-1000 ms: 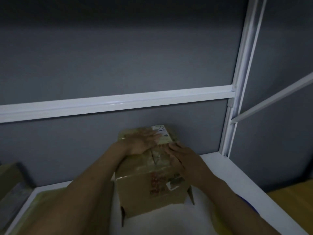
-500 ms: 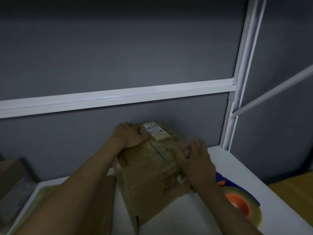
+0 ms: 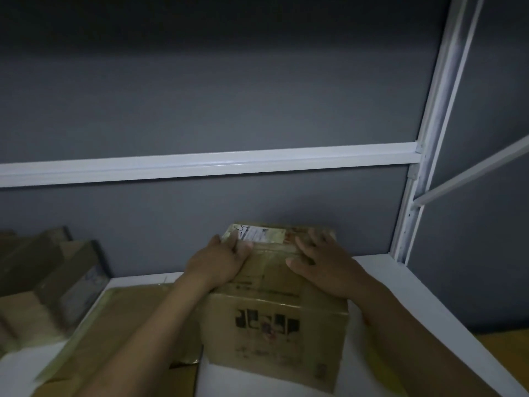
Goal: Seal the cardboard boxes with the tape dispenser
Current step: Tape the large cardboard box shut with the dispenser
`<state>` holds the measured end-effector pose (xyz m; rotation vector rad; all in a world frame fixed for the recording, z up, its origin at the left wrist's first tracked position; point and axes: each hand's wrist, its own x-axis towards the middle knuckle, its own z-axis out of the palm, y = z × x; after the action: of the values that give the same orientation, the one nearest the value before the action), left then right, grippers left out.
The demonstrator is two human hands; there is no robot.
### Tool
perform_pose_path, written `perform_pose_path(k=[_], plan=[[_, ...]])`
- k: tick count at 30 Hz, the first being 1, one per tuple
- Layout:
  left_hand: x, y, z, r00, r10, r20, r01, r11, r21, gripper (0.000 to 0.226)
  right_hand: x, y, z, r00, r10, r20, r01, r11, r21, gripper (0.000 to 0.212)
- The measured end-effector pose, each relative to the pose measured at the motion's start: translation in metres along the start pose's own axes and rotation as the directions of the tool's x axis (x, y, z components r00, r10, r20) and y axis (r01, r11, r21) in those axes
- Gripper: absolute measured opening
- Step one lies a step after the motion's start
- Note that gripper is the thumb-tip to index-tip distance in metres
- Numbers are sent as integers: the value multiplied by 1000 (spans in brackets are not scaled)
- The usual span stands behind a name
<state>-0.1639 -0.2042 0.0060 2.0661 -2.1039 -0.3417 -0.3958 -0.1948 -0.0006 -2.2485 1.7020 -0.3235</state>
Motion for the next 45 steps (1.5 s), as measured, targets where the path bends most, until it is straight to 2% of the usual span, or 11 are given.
perform_pose_path(k=[3,8,13,16,20,25,31,35,38,41,45], plan=[[-3,-9,-6,998,20,57,-6,971,-239,75,-10,11,-2,993,119,23,-120,942,312,85],[-16,-20,-11,982,-99,160,175,792,-585,66,-28,14,3,957,278,81,-254,675,693,83],[-40,-21,-4,994,-71,-82,7,792,-610,43,-41,12,3,974,185,-131,-26,665,746,35],[-54,-18,-4,943,-113,-312,-96,807,-583,39,-46,3,-7,939,189,-289,120,606,786,30],[-76,-13,0,905,-128,-405,-169,765,-621,44,-47,-15,-18,877,331,-347,177,448,876,23],[-98,-8,16,914,-130,-383,-199,679,-706,42,-52,-12,-7,849,430,-306,169,327,930,24],[-113,1,34,883,-247,-400,-264,443,-857,45,-65,4,26,905,286,-314,191,385,903,25],[-121,-11,59,920,-149,-364,-223,564,-795,39,-78,28,58,940,234,-249,135,414,900,53],[-127,-21,84,937,-171,-304,-170,539,-825,47,-90,35,75,967,161,-196,116,405,907,67],[-136,-31,104,952,-205,-226,-90,518,-851,46,-102,40,77,981,139,-133,82,325,942,51],[-157,-47,113,985,-136,-105,-13,551,-834,42,-118,51,59,938,346,-27,-52,217,975,21]])
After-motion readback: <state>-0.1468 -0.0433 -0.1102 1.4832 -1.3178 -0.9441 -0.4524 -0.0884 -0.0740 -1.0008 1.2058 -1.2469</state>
